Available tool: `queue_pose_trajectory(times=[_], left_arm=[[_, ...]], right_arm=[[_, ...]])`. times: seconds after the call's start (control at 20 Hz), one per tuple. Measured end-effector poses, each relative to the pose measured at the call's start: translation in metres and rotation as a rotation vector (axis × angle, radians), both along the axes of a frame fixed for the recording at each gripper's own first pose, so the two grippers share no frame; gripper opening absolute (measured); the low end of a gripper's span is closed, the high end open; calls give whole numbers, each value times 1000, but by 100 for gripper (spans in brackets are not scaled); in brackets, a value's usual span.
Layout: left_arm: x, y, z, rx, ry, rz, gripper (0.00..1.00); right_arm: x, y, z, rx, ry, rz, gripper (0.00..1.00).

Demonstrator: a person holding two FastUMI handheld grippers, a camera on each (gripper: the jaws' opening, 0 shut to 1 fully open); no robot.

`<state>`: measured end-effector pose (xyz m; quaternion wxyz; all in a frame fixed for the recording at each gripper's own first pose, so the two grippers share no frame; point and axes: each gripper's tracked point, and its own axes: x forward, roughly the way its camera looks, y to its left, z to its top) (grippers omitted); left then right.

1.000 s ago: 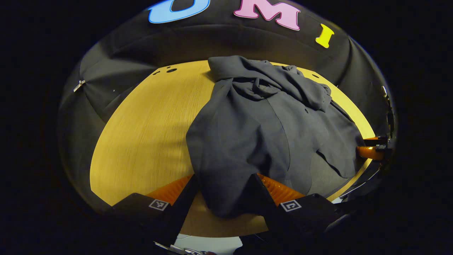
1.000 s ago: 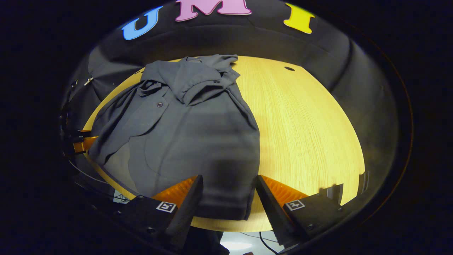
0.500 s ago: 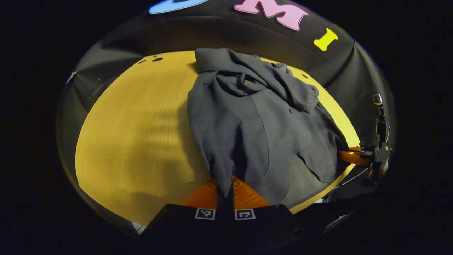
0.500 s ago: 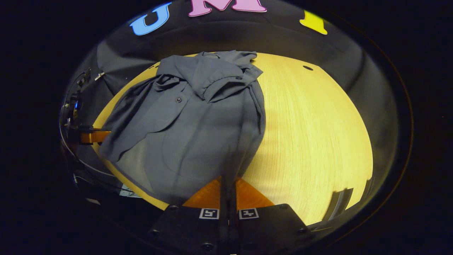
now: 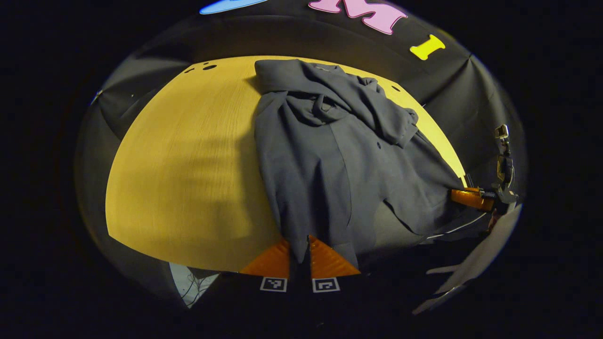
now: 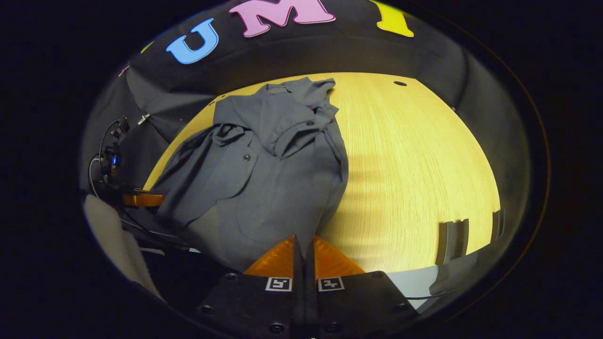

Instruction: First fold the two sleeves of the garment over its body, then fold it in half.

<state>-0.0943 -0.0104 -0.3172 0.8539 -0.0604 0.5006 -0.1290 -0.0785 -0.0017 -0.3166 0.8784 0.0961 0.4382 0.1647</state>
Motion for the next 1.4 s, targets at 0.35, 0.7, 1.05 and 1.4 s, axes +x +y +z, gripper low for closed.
queue_pose_trajectory(times=[0.35,0.7,1.05,1.4], left_arm=[[54,-14,64,-124,-102,29,5],[123,-14,131,-164,-274,52,5],[193,-10,169,-199,-385,95,5],[263,-1,190,-218,-464,138,5]], right_arm=[[55,1,65,102,-149,-109,5],[117,3,130,120,-325,-146,5],[192,5,172,157,-458,-220,5],[262,7,195,167,-539,-253,5]])
